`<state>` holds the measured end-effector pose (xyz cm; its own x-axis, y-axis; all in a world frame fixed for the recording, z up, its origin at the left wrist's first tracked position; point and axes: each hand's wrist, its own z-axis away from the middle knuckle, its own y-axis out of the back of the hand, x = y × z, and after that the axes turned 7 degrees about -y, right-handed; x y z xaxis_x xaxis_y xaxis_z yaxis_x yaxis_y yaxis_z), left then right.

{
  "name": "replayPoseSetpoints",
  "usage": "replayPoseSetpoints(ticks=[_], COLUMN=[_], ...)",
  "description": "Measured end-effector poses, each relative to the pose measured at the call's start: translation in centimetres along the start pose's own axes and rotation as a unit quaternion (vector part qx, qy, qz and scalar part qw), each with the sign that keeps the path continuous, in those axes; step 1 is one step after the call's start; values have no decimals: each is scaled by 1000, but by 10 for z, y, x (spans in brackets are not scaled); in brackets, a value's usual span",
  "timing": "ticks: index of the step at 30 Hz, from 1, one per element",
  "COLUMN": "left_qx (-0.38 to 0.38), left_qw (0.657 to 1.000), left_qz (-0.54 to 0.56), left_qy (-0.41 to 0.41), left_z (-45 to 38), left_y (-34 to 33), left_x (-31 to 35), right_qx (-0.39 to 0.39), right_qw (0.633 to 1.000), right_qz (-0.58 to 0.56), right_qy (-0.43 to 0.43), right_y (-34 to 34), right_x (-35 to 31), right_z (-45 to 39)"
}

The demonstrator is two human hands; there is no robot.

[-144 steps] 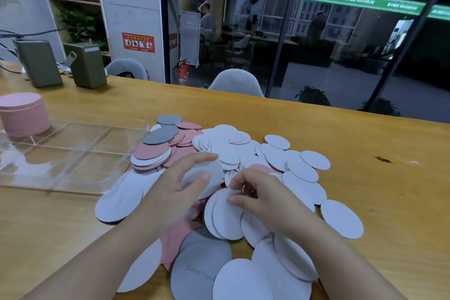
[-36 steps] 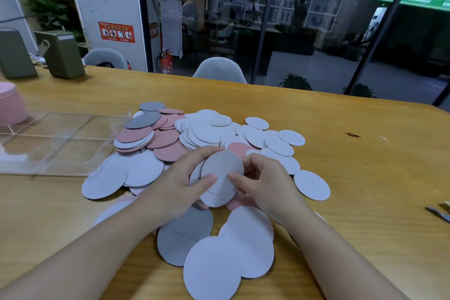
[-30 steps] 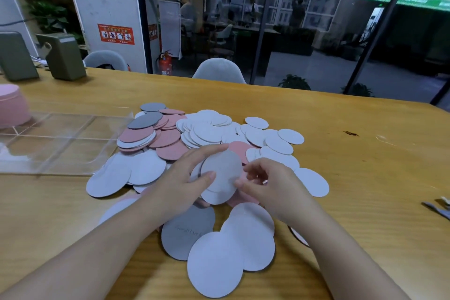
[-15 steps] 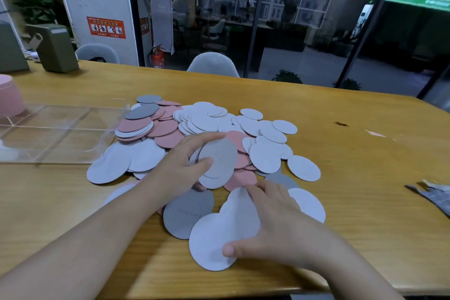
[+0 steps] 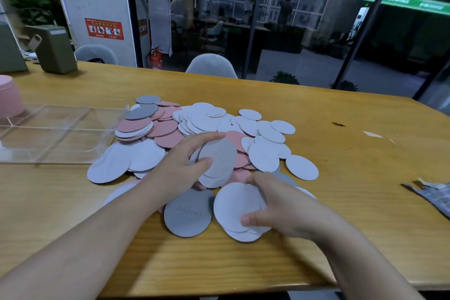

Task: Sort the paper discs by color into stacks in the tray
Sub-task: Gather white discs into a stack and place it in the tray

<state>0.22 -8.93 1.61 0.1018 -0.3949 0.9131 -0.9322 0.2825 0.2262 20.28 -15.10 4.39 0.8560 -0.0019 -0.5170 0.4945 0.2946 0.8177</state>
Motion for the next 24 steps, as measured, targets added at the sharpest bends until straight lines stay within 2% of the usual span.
replayPoseSetpoints(ticks=[3,5,9,11,15,19,21,24], left_qx=[0,1,7,8,1,-26,-36,-50], left_qw=[1000,1000,1000,1000,1000,999,999,995], left_qz=[0,1,-2,-6,-5,-18,-21,-69], left_qy=[-1,-2,-8,-10,-15,-22,-27,-61], left_z=[0,0,0,0,0,0,0,-1], left_y=[0,0,0,-1,-2,-4,-4,-5], left_x=[1,1,0,1,2,1,0,-3], right_qx=[-1,17,120,138,128,170,195,219], right_qw=[999,996,979,979,986,983,978,971], right_qz=[-22,-78,-151,-126,-47,4,7,-71], right_qy=[25,38,70,83,93,72,75,59], right_y=[3,6,5,1,-6,-6,-5,-8], right_x=[5,9,9,10,16,13,10,1], right_z=[-3,-6,-13,-16,-23,-31,-34,-35])
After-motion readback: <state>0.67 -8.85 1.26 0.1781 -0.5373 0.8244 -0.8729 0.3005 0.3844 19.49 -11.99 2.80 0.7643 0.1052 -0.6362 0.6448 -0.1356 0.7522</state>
